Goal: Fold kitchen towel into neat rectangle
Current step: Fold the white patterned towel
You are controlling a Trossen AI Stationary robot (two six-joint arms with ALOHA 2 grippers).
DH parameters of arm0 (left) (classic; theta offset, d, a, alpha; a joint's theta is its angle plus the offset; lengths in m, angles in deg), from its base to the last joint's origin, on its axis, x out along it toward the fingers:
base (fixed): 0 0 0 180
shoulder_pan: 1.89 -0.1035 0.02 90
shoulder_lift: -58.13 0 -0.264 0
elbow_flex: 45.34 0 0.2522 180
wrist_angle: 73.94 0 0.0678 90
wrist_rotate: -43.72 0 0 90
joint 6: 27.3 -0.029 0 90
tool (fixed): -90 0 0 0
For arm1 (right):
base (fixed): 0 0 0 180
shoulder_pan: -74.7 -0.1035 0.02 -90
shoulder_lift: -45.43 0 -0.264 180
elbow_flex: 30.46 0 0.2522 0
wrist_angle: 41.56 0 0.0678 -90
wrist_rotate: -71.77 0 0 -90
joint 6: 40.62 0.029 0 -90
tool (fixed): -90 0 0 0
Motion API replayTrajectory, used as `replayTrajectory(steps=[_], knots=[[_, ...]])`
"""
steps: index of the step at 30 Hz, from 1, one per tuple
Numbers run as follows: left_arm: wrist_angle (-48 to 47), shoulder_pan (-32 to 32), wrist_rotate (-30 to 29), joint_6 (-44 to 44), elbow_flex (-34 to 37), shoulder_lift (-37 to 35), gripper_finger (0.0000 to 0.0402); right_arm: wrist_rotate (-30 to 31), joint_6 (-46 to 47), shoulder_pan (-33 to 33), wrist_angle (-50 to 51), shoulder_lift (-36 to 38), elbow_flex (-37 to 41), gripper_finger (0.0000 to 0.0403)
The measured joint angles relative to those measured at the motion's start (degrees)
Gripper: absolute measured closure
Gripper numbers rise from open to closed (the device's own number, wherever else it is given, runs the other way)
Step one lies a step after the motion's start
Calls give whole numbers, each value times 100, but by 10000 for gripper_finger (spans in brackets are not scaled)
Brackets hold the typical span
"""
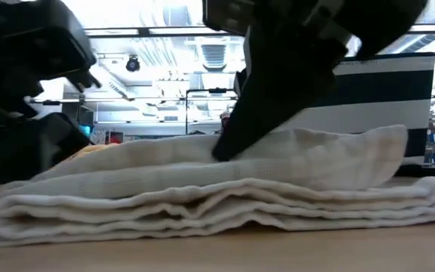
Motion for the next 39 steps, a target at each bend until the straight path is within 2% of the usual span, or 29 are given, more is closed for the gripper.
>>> replayTrajectory(steps=[7,16,24,26,32,34,39], knots=[[105,405,-296,226,22,-2,244,-37,-318,-190,41,-58,-307,282],[97,432,-512,-389,-402,-39,243,-17,-725,-307,-78,-364,-559,223],[-1153,541,-511,-292,-761,-259,246,274,-691,-333,-45,-563,-671,175],[-1212,553,-511,-248,-766,-287,249,327,-737,-371,-77,-490,-765,165],[-1163,545,-908,-264,-747,-289,256,1021,-785,-337,284,-314,-906,146],[-1161,545,-938,-274,-747,-286,257,903,-588,-249,392,-360,-874,143],[-1164,545,-1037,-274,-743,-286,257,-497,-66,-162,298,-480,-847,145]])
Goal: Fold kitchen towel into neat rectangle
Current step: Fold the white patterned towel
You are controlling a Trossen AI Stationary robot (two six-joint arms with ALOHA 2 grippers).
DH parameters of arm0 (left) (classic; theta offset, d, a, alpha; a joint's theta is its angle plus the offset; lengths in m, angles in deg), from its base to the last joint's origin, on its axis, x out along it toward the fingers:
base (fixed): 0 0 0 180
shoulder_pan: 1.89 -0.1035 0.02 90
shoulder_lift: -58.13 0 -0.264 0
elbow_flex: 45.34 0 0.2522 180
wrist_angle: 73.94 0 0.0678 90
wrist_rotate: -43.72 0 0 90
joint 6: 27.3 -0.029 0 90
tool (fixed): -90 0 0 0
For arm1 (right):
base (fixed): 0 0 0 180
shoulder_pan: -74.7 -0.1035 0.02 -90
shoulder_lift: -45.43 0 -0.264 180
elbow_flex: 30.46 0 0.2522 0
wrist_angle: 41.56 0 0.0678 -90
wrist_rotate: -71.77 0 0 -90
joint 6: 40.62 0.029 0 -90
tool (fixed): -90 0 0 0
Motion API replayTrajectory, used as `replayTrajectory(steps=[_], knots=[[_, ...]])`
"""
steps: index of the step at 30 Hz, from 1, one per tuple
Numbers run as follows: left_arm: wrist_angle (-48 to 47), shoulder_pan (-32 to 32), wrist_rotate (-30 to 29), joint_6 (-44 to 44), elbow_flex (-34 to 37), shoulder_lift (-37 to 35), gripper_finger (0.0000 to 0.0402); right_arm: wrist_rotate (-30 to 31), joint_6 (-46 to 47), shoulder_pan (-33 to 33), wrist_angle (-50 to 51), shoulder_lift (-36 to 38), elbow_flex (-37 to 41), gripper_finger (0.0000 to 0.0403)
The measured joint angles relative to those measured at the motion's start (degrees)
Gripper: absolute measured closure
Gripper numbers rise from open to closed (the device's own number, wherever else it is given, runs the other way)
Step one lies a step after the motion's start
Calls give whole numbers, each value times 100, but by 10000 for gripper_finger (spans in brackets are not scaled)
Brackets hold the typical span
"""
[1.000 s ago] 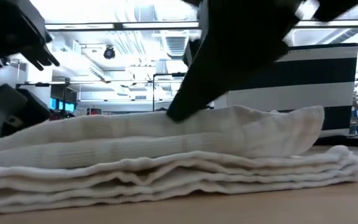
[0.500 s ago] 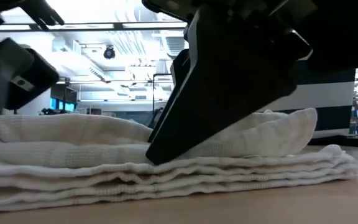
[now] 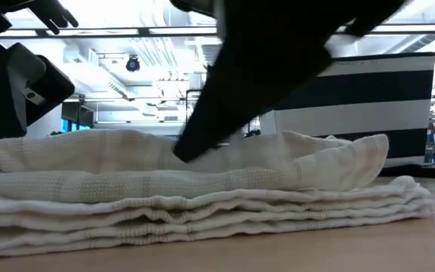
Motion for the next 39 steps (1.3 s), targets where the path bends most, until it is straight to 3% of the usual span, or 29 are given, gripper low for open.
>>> replayTrajectory(steps=[4,9,12,21,32,39], knots=[[-7,0,-148,7,0,0,253,-221,65,-153,-15,-19,-27,155],[-7,-4,-242,-79,4,1,246,680,-47,-316,53,-20,-24,169],[-1,-4,-368,-78,4,2,242,928,-238,-328,38,-38,-24,178],[-57,-11,-386,-123,6,0,252,589,-353,-415,2,-242,-42,199],[-80,-15,-388,-137,7,-7,250,437,-311,-479,-110,-212,-70,182],[-96,-31,-475,-159,7,-11,240,680,-498,-514,-123,-279,-46,186]])
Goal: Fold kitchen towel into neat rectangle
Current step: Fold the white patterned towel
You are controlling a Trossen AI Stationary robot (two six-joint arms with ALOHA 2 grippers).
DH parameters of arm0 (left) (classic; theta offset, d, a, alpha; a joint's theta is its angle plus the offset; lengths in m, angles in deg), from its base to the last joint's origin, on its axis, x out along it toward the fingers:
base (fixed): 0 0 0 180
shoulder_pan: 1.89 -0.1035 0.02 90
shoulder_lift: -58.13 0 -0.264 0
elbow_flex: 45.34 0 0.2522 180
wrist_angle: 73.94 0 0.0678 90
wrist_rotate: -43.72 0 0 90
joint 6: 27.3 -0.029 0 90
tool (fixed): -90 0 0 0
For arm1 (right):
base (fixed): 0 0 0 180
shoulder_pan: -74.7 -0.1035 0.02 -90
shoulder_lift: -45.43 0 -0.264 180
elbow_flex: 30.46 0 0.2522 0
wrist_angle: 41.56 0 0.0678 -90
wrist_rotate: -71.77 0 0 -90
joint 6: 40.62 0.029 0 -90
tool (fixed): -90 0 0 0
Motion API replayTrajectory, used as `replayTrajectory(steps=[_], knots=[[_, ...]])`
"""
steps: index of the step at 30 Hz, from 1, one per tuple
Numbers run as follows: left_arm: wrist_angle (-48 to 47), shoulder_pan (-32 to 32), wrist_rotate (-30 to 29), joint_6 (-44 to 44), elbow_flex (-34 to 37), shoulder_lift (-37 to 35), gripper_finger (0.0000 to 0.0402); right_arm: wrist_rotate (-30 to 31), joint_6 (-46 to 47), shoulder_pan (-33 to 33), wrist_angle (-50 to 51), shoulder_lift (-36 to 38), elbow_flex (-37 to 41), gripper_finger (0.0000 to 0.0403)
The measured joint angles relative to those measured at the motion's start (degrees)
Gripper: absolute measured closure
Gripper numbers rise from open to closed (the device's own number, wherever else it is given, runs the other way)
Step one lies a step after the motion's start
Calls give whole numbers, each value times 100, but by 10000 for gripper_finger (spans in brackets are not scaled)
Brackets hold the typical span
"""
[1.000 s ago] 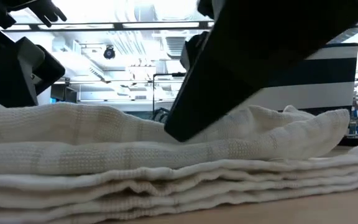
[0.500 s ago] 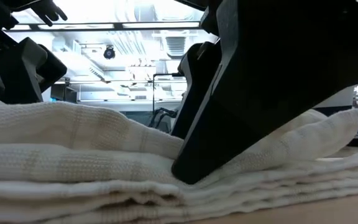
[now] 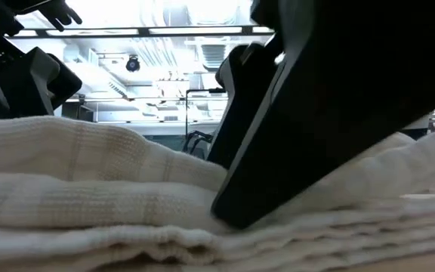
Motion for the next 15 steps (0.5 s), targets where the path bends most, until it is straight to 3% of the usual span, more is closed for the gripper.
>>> replayTrajectory(steps=[8,15], knots=[[-326,0,-15,-274,0,-130,247,813,-25,25,21,-2,2,224],[-1657,28,-334,-193,0,-1183,244,839,400,552,22,-2,2,262]])
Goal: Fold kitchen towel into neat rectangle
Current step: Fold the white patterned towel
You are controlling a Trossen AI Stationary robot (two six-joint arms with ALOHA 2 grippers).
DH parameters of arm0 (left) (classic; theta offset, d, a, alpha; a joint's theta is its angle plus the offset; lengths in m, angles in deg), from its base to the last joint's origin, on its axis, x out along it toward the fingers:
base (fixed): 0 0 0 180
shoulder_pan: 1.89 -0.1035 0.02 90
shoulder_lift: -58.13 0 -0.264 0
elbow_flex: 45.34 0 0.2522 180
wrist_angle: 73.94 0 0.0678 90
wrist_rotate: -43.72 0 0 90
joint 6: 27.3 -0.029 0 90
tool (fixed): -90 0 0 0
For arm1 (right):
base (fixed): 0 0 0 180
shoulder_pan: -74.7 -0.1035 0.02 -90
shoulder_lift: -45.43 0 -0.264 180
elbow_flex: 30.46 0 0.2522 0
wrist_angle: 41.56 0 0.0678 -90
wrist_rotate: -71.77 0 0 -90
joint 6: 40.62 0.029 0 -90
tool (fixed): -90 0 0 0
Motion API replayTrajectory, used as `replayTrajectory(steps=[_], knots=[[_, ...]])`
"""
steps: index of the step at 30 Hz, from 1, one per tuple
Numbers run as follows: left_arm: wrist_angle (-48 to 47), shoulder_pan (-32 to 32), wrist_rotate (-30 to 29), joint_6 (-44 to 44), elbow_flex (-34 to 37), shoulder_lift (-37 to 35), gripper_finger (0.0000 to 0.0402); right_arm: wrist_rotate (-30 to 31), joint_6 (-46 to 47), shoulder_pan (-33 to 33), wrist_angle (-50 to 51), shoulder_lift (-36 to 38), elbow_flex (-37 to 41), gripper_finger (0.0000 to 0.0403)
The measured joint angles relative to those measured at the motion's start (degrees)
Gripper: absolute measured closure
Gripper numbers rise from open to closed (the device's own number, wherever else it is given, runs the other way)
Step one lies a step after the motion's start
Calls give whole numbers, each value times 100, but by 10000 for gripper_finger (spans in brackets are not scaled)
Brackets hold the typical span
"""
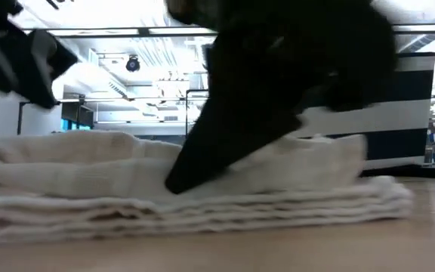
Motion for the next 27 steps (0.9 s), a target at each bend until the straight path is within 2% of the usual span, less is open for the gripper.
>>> replayTrajectory(steps=[4,7,11,13,17,20,23,27], knots=[[-118,28,-33,127,82,-482,241,48,-165,412,-25,17,0,276],[273,76,-19,219,221,-525,243,65,-443,697,-7,74,-4,286],[961,121,35,218,448,-232,250,53,-803,909,-13,253,-27,298],[964,113,-22,277,549,-53,253,-9,-908,980,-9,309,-33,306],[931,87,-558,435,714,278,263,-273,-1072,1054,51,310,-31,326],[1041,68,-713,436,719,444,271,-593,-1142,996,-4,310,-31,336],[1265,66,-711,382,720,632,279,-434,-1156,891,1,310,-31,333],[1615,-31,-702,212,702,967,285,-196,-969,929,-5,310,-31,301]])
